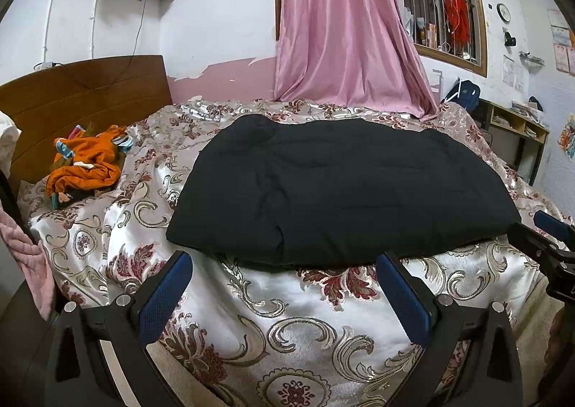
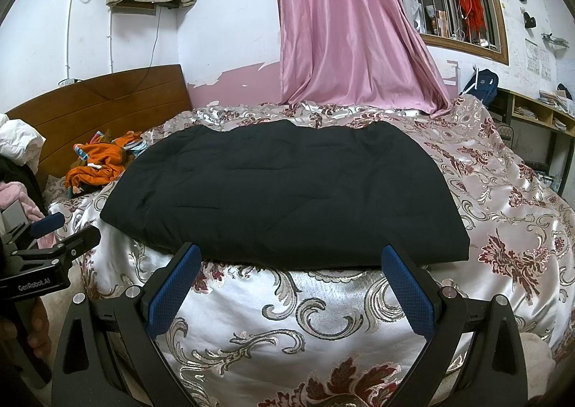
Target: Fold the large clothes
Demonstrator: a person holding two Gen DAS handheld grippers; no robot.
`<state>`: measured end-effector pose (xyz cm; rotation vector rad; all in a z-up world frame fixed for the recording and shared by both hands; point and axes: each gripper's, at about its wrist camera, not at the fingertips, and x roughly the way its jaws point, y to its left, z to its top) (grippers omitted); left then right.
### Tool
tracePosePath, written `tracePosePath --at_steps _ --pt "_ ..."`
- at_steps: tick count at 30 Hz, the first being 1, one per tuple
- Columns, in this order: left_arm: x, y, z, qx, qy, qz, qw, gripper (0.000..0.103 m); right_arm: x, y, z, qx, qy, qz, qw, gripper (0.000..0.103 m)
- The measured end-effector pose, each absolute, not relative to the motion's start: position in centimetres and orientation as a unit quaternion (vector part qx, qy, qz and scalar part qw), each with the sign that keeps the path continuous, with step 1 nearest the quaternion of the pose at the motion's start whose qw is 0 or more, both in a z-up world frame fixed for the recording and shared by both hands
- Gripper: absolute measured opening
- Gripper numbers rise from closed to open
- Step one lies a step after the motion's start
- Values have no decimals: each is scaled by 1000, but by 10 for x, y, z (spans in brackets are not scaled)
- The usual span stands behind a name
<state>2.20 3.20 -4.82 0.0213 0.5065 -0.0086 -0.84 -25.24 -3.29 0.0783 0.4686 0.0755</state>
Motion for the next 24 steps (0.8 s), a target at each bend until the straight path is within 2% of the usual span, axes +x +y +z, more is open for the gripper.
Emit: tracePosePath --at_steps 24 --pt "21 30 -48 11 251 -4 968 103 -9 -252 -33 39 231 38 971 99"
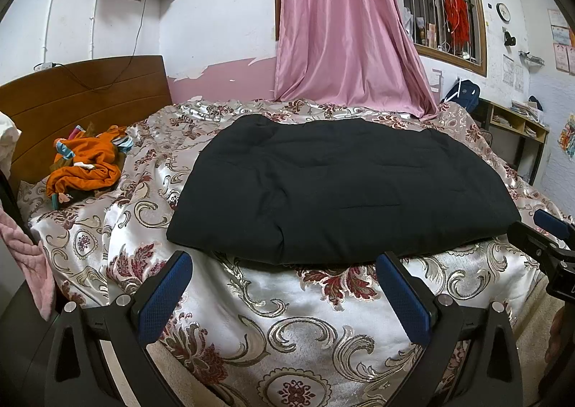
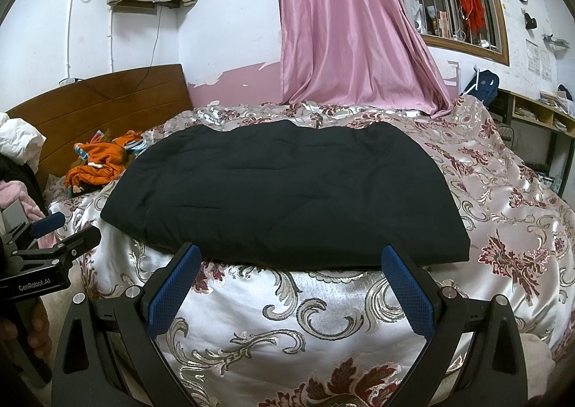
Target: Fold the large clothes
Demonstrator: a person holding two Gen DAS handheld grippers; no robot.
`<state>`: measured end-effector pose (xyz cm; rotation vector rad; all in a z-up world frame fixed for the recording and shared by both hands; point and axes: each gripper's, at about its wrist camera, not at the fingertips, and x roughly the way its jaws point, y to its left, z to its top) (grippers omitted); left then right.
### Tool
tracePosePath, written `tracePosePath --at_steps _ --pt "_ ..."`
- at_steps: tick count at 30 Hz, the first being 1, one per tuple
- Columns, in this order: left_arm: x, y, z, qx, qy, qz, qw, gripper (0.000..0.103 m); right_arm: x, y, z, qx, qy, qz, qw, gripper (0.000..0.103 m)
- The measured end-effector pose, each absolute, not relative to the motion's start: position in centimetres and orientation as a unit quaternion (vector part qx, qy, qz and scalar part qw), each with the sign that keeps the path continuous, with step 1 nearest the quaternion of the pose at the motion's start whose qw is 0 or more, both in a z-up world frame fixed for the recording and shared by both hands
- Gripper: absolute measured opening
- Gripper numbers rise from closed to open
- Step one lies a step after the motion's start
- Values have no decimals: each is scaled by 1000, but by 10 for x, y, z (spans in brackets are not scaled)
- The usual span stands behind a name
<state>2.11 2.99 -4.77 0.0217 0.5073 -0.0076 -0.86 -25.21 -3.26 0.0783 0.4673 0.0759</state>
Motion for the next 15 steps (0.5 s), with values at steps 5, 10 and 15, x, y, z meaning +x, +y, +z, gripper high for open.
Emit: tracePosePath --at_steps 5,10,15 --pt "21 29 -48 11 251 -4 968 103 -9 -252 -33 38 232 38 971 99" --pt "20 31 -46 9 250 -1 968 103 -9 -251 -33 38 232 37 971 99" --pt "22 39 -46 4 255 1 967 103 -9 -251 -33 39 232 37 971 99"
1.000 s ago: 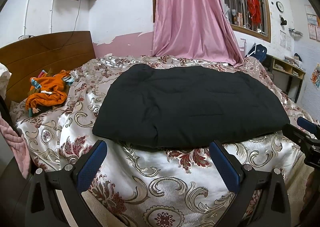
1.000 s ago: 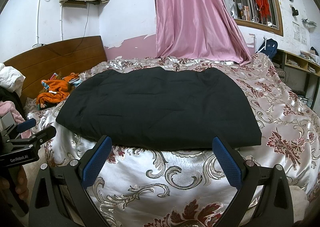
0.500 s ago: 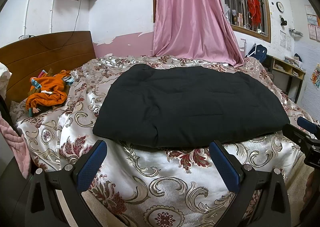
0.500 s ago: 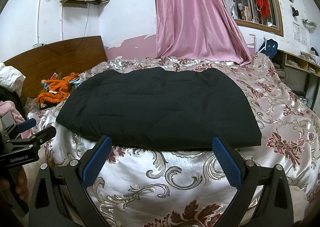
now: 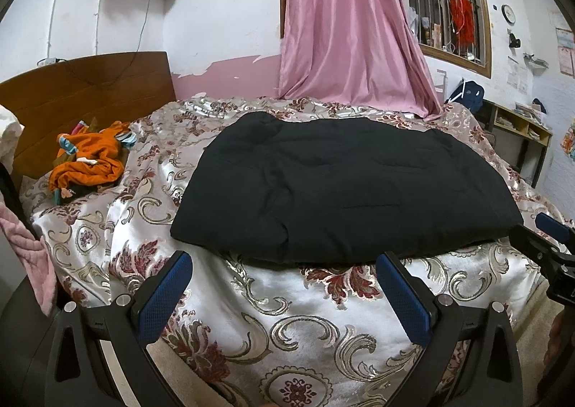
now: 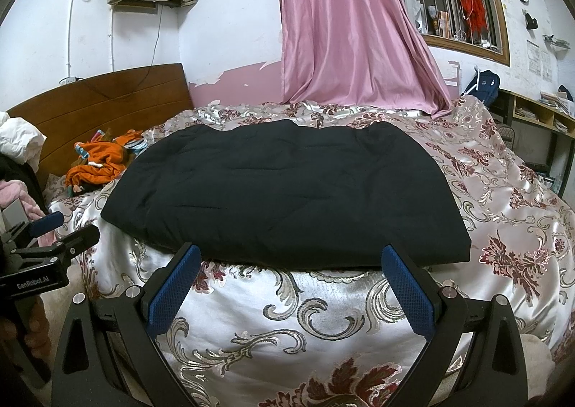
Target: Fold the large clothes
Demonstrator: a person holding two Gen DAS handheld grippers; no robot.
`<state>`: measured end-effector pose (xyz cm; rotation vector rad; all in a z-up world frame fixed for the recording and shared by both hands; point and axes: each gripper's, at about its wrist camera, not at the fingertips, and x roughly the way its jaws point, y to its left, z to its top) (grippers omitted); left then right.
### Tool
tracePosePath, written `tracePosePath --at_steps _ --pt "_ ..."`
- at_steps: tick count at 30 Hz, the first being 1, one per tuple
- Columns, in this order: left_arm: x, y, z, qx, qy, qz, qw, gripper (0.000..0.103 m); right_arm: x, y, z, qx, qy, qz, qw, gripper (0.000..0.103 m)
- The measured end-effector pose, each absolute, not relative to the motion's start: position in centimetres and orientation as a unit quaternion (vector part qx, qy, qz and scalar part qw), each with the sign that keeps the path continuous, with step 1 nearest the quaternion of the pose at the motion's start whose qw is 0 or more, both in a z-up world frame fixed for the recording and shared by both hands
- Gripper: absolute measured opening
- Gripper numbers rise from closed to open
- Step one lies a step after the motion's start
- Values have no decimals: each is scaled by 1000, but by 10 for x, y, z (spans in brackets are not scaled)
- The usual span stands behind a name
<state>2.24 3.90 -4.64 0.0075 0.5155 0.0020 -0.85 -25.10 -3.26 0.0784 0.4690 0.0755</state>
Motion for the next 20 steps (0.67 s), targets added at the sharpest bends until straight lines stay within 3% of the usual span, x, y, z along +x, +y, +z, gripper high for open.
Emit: tracePosePath --at_steps 20 --pt "20 34 -47 22 250 -10 968 103 -9 -250 -33 39 233 38 971 99"
